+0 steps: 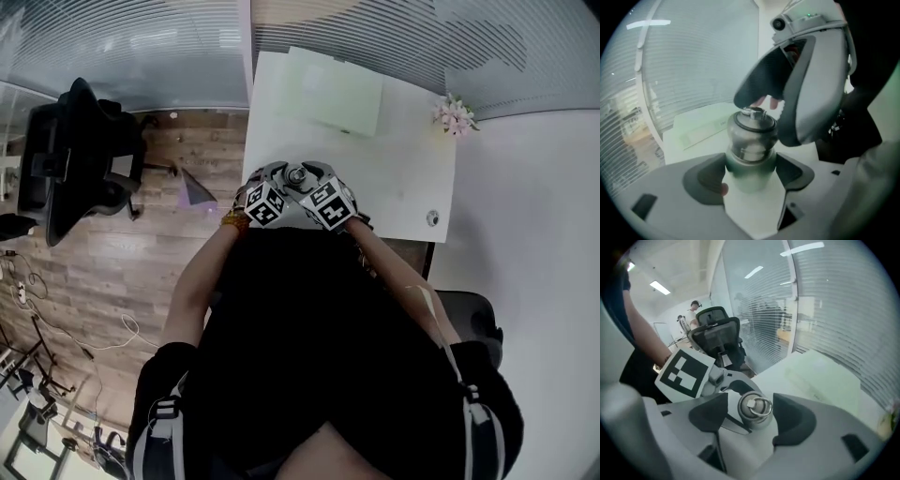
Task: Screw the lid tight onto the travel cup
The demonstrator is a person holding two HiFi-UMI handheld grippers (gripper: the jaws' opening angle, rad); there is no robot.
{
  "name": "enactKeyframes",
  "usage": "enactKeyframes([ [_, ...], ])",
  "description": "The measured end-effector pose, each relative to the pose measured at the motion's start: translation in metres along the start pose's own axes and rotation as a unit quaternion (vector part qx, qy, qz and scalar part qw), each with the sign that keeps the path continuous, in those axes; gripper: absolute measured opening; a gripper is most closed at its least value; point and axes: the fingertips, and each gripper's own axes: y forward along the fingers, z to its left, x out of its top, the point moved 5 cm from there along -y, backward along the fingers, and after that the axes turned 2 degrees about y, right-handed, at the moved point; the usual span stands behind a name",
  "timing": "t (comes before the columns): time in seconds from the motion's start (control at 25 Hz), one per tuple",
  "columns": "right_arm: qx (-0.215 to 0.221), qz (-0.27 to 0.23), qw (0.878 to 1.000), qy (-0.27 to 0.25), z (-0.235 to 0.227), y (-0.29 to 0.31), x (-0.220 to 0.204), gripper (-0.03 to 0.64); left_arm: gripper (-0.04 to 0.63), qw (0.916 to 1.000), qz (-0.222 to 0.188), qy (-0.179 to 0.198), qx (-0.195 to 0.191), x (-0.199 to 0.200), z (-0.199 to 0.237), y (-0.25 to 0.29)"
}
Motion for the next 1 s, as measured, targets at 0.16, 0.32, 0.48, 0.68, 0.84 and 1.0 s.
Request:
enactKeyframes([
  [0.16,-0.025,0.011,0.999,0.022,0.002,0.002,-0.003,0.303,0.342,0.9991,-0.004,-0.025,0.033,-0.001,-0.003,-0.002],
  [0.32,-0.038,0.042,0.998,0.015,-0.001,0.006,-0.003,0.284,0.342,0.9992,0.000,-0.025,0.029,-0.001,-0.003,-0.001],
  [0.48,-0.039,0.060,0.997,0.020,-0.002,0.011,-0.008,0.255,0.342,0.9992,-0.001,-0.028,0.028,-0.001,-0.004,-0.002],
  [0.68,-0.011,0.068,0.998,0.005,-0.004,0.015,-0.006,0.250,0.344,0.9997,0.001,-0.019,0.015,-0.002,-0.001,-0.001],
  [0.84,0.046,0.094,0.992,-0.068,-0.005,0.019,-0.002,0.250,0.344,0.9995,0.013,0.013,-0.027,-0.003,0.003,0.001],
  [1.0,0.117,0.131,0.968,-0.181,-0.003,0.024,0.002,0.250,0.345,0.9911,0.036,0.076,-0.103,-0.003,0.009,0.001],
])
